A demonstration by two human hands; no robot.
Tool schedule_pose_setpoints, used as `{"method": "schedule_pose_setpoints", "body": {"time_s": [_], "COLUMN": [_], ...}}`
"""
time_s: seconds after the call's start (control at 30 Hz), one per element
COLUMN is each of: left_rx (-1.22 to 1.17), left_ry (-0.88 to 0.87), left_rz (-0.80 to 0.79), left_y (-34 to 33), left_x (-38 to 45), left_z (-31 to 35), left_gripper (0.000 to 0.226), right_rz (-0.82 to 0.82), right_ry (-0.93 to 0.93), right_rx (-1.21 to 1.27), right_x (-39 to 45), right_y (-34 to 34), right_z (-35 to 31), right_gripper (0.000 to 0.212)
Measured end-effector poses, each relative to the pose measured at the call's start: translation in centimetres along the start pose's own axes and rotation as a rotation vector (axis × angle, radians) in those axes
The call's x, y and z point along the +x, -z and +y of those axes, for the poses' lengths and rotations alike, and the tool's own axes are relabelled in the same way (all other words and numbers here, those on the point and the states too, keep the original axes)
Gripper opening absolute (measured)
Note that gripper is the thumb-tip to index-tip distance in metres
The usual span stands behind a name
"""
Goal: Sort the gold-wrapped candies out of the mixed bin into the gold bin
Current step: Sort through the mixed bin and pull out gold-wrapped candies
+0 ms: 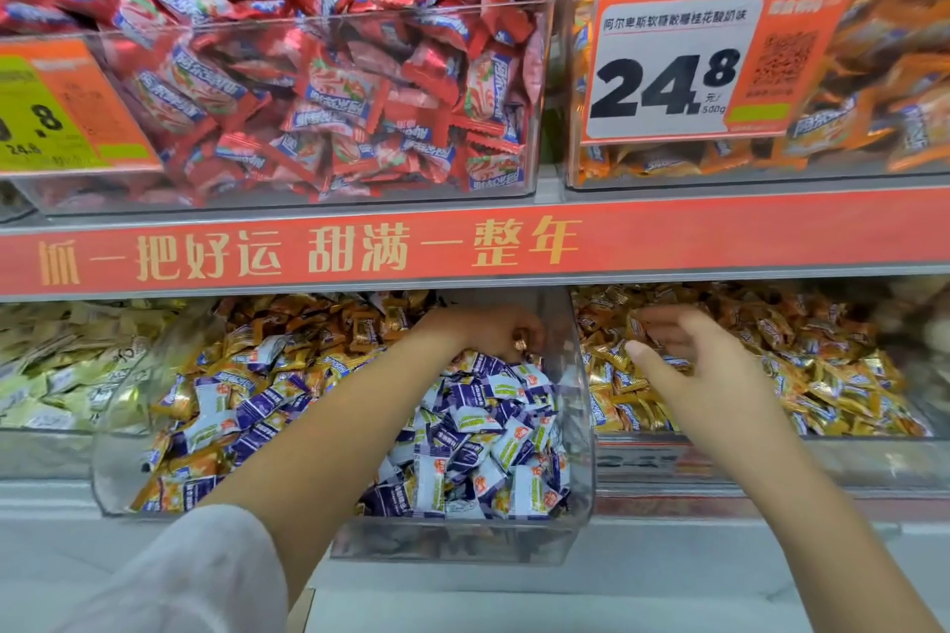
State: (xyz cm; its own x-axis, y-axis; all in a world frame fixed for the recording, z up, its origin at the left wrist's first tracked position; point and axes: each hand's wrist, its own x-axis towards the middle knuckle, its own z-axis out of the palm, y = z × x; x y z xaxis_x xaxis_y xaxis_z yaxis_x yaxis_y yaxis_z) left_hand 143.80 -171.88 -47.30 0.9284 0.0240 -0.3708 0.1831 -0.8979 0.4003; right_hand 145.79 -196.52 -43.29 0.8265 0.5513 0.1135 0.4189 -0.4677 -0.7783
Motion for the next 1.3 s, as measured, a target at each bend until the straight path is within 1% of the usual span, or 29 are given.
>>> {"method": "schedule_pose_setpoints", "body": {"time_s": [0.07, 0.13, 0.2, 0.3, 0.37, 0.4, 0.5, 0.57, 0.6, 0.67, 0.73, 0.8, 0.87, 0.93, 0.97, 1.03, 1.1, 1.17, 1.2, 1.23, 1.27, 1.3], "left_rx": [-0.078, -0.147, -0.249, -0.432, -0.499, -0.518, -0.422, -0.378, -0.400, -0.514, -0.677, -0.771, -0.842, -0.940, -1.004, -1.069, -1.086, -1.103, -1.087, -1.038, -0.944, -0.805], "left_ry": [-0.005, 0.014, 0.034, 0.121, 0.180, 0.199, 0.246, 0.233, 0.219, 0.201, 0.163, 0.122, 0.063, 0.017, -0.004, -0.020, -0.011, 0.018, 0.050, 0.087, 0.133, 0.187], "left_rz": [0.061, 0.133, 0.197, 0.283, 0.407, 0.470, 0.576, 0.627, 0.647, 0.659, 0.661, 0.709, 0.751, 0.744, 0.723, 0.706, 0.727, 0.757, 0.783, 0.823, 0.880, 0.939], "left_y": [0.2, 0.6, 1.2, 1.9, 2.1, 2.1, 1.8, 1.3, 1.0, 0.3, -0.6, -1.3, -1.8, -2.0, -2.3, -3.1, -3.6, -3.5, -3.3, -3.0, -2.8, -2.6], "left_x": [-0.5, -1.4, -3.1, -6.5, -8.9, -10.1, -13.3, -14.9, -15.5, -16.5, -17.2, -17.3, -16.9, -16.5, -16.3, -16.1, -15.9, -16.1, -16.4, -16.7, -17.0, -17.3], "left_z": [0.1, 0.2, 0.6, 0.5, 0.4, 0.5, 2.1, 3.4, 3.9, 4.6, 5.1, 5.3, 5.7, 6.7, 7.1, 7.9, 8.3, 8.3, 7.9, 7.3, 6.3, 5.1], "left_gripper": [0.017, 0.018, 0.028, 0.041, 0.053, 0.054, 0.033, 0.027, 0.024, 0.019, 0.021, 0.022, 0.021, 0.018, 0.017, 0.019, 0.021, 0.020, 0.018, 0.015, 0.011, 0.006], "right_rz": [-0.017, -0.021, -0.022, -0.016, -0.010, -0.007, -0.010, -0.015, -0.018, 0.003, 0.101, 0.184, 0.128, 0.023, 0.003, 0.016, 0.016, 0.016, 0.056, 0.132, 0.232, 0.329], "right_ry": [0.014, 0.023, 0.026, 0.030, 0.048, 0.056, 0.083, 0.097, 0.098, 0.113, 0.170, 0.277, 0.414, 0.484, 0.508, 0.536, 0.531, 0.440, 0.365, 0.287, 0.221, 0.170], "right_rx": [0.027, 0.050, 0.087, 0.148, 0.184, 0.198, 0.228, 0.243, 0.250, 0.264, 0.306, 0.334, 0.290, 0.225, 0.189, 0.148, 0.183, 0.320, 0.404, 0.457, 0.442, 0.351], "right_x": [0.1, 0.1, 0.1, 0.1, -0.1, -0.1, -0.3, -0.3, -0.4, -0.6, -1.1, -2.0, -2.8, -3.3, -3.4, -3.3, -3.2, -3.2, -3.1, -2.9, -2.7, -2.3], "right_y": [-0.2, -0.2, -0.1, 0.2, 0.2, 0.3, 0.1, 0.0, 0.0, -0.1, -0.2, -0.4, -1.3, -2.7, -3.2, -3.7, -3.5, -2.8, -2.4, -1.9, -1.5, -1.0], "right_z": [-0.3, -0.2, -0.1, -0.1, -0.3, -0.5, -1.0, -1.3, -1.4, -1.6, -2.3, -3.3, -4.3, -4.6, -4.6, -4.5, -4.7, -4.8, -4.6, -4.2, -3.5, -2.6], "right_gripper": [0.030, 0.027, 0.024, 0.020, 0.016, 0.016, 0.016, 0.016, 0.015, 0.016, 0.018, 0.021, 0.027, 0.034, 0.034, 0.029, 0.023, 0.022, 0.023, 0.023, 0.022, 0.022]}}
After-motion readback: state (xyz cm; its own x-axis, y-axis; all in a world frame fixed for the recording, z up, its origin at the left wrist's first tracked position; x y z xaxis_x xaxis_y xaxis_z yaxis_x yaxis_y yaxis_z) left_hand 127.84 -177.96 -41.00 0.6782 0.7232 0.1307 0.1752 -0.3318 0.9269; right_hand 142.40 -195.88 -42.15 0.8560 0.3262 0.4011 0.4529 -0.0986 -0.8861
